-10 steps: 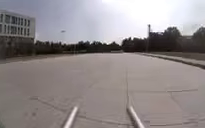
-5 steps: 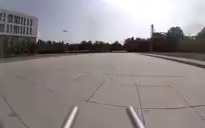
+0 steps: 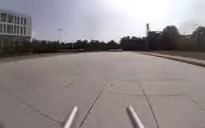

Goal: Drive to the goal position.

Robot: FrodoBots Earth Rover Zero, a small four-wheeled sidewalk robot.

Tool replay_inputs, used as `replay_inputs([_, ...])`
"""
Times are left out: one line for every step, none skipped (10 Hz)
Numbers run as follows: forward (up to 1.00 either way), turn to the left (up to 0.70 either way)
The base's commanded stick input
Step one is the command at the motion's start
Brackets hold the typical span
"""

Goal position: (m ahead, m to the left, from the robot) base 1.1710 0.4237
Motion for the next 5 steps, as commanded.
replay_inputs([1.00, -0.38])
replay_inputs([1.00, -0.38])
replay_inputs([1.00, -0.38])
replay_inputs([1.00, -0.38])
replay_inputs([1.00, -0.38])
